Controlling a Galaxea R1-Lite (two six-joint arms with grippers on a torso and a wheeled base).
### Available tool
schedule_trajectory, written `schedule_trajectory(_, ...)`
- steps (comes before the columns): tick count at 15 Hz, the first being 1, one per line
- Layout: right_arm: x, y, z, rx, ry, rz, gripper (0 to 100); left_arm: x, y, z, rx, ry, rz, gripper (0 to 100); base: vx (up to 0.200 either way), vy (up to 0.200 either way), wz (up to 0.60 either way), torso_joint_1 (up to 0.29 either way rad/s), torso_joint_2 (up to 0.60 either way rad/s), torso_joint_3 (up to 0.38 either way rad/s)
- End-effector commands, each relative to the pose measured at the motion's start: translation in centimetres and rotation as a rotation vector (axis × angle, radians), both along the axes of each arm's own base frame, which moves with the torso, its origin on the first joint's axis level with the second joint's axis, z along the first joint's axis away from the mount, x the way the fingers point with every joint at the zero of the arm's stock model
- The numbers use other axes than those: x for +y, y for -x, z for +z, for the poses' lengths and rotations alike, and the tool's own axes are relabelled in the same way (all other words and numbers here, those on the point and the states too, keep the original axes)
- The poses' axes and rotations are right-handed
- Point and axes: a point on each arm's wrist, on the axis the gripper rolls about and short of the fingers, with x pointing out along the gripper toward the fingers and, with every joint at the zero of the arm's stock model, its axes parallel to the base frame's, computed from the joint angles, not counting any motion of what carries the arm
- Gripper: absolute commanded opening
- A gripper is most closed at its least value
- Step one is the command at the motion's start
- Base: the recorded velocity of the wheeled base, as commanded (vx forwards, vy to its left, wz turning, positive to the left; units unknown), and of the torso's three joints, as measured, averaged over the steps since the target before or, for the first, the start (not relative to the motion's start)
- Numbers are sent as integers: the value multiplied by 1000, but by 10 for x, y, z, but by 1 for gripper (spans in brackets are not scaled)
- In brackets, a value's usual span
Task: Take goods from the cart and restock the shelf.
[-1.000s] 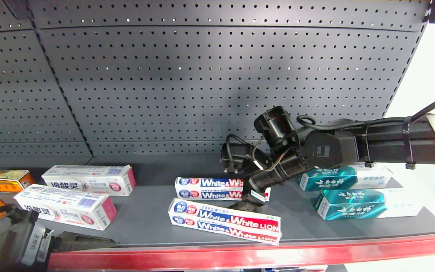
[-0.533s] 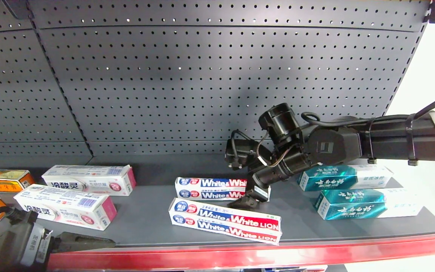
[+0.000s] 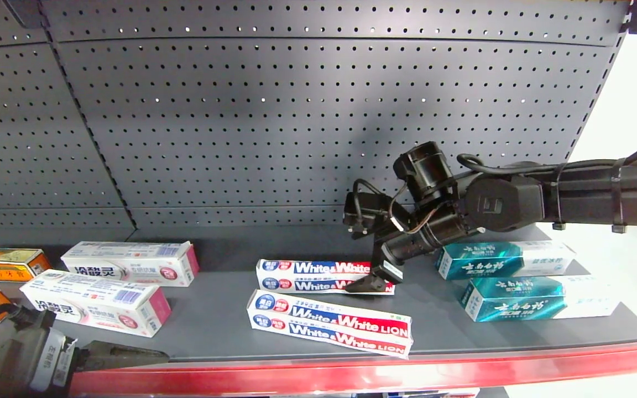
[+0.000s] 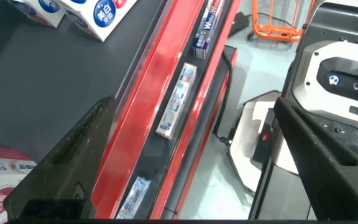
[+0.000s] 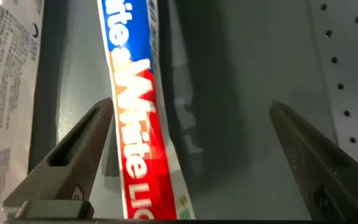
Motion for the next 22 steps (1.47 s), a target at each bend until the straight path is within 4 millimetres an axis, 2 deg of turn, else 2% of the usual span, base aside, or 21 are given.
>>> schedule_trajectory(1,-4,3,11,-24,-17,-3,100,0,0,0,2,0,0,100,0,0,0,0,0,0)
schedule_trajectory(3,-10,6,18,-34,-24,-10,100,0,0,0,2,0,0,100,0,0,0,0,0,0)
schedule_trajectory(5,-24,8,17,-26,-16,-37,100,0,0,-1,3,0,0,100,0,0,0,0,0,0)
schedule_trajectory(8,-29,11,22,-30,-24,-40,100,0,0,-1,3,0,0,100,0,0,0,0,0,0)
schedule_trajectory(12,-48,19,42,-87,-66,-69,100,1,6,-5,12,0,1,100,0,0,0,0,0,0)
schedule_trajectory(15,-68,49,55,-115,-90,-68,100,1,8,-4,13,-8,23,100,0,0,0,0,0,0)
schedule_trajectory(20,-100,116,45,-108,-91,-49,100,-1,1,1,-28,-4,66,100,0,0,0,0,0,0)
schedule_trajectory(22,-109,135,39,-95,-80,-45,100,-2,2,1,-28,-4,61,100,0,0,0,0,0,0)
